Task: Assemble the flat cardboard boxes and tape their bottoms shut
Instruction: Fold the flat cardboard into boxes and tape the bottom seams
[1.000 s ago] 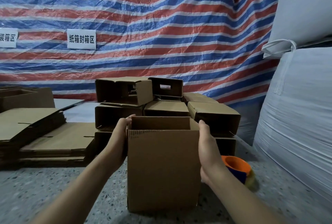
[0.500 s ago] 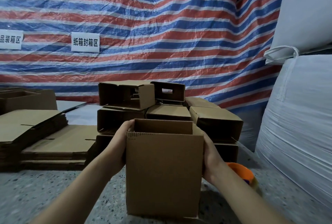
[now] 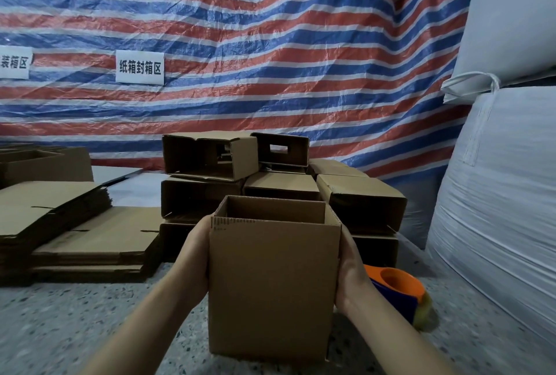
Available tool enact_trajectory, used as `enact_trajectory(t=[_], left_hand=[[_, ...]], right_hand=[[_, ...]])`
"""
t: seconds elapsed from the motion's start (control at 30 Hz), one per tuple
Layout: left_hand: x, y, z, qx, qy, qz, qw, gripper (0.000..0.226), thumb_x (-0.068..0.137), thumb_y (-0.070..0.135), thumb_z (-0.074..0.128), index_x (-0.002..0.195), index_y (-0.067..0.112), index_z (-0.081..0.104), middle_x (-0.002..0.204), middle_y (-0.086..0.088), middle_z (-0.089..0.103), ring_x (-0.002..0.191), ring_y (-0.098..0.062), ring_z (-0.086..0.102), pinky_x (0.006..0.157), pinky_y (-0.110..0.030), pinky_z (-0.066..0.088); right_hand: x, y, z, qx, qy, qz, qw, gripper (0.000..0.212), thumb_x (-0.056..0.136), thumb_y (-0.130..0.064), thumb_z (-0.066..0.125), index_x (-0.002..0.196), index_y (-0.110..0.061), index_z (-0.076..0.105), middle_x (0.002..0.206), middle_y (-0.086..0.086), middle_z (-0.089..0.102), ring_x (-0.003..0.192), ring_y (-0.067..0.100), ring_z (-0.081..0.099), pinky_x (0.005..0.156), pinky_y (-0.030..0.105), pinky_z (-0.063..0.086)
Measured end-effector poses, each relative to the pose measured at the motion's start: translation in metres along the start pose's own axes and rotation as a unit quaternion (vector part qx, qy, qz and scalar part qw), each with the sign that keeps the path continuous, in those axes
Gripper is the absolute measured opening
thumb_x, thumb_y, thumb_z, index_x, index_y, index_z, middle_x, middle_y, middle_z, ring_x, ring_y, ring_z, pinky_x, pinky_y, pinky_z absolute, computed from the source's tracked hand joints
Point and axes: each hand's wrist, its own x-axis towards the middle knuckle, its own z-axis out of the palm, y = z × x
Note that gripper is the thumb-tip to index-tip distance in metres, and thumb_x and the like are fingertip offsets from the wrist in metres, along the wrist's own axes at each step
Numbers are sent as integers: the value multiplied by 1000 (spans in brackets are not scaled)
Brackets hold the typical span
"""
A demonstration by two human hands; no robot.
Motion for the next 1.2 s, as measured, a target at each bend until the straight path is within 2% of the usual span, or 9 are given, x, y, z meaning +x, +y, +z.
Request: enact_trajectory(t=[0.23, 0.47, 0.6, 0.7, 0.87, 0.93, 1.0, 1.07, 1.2], left_hand=[[0, -5, -14, -16, -46, 15, 999, 45, 97, 32, 50, 64, 17, 76, 68, -7, 68, 57, -20, 66, 51, -29, 53], [1, -3, -19, -20, -79, -17, 996, 47, 97, 34, 51, 62, 16, 76, 64, -6, 67, 54, -19, 65, 48, -27, 52], [5, -4, -20, -19, -92, -35, 995, 40, 97, 34, 52, 70, 13, 75, 66, -8, 68, 55, -20, 66, 46, -28, 52], [5, -3, -17, -19, -112, -32, 993, 15, 80, 30, 64, 93, 26, 68, 66, -8, 69, 51, -17, 66, 43, -26, 51], [10, -2, -16, 15, -97, -29, 995, 47, 71, 23, 69, 114, 39, 61, 82, -14, 75, 60, -22, 68, 49, -31, 57], [13, -4, -16, 3, -37, -24, 999, 53, 83, 11, 67, 123, 39, 48, 93, -13, 74, 62, -25, 68, 49, -34, 57], [14, -7, -17, -13, -18, -10, 1000, 38, 91, 6, 62, 117, 32, 54, 97, -11, 70, 61, -24, 67, 49, -34, 55], [13, -8, -19, 2, -55, -9, 998, 23, 93, 10, 60, 106, 27, 66, 90, -16, 69, 60, -23, 65, 50, -33, 53], [14, -4, -19, 18, -112, -28, 993, 30, 94, 16, 57, 105, 41, 69, 82, -15, 72, 54, -17, 61, 46, -26, 51]], right_hand=[[1, 1, 0, 18, 1, 4, 1000, 60, 84, -66, 49, 66, -19, 81, 76, 9, 77, 65, 25, 75, 51, 31, 57], [2, 1, -1, 20, 6, 14, 1000, 67, 94, -65, 42, 63, -19, 80, 73, 8, 76, 62, 23, 74, 50, 30, 57], [2, 1, 2, 27, 1, 13, 1000, 66, 93, -64, 43, 60, -19, 79, 70, 8, 75, 59, 22, 72, 49, 29, 56], [1, 0, 1, 29, 5, 22, 999, 66, 93, -65, 43, 61, -20, 79, 70, 8, 74, 58, 23, 72, 50, 29, 55], [1, 0, 1, 33, 3, 29, 999, 64, 91, -65, 46, 62, -19, 80, 71, 8, 75, 60, 24, 73, 50, 29, 56], [1, -1, 0, 29, -2, 31, 999, 62, 89, -66, 48, 64, -19, 80, 74, 9, 75, 62, 24, 73, 53, 30, 56], [0, -3, -1, 17, -6, 27, 999, 61, 89, -67, 48, 75, -18, 82, 81, 10, 76, 70, 26, 74, 62, 34, 56], [0, -4, -2, 1, -14, 11, 1000, 62, 91, -69, 45, 91, -18, 81, 91, 11, 77, 81, 27, 74, 74, 39, 53], [0, -5, -4, -18, -37, 9, 999, 63, 84, -72, 50, 99, -20, 81, 102, 13, 77, 89, 28, 75, 79, 41, 53]])
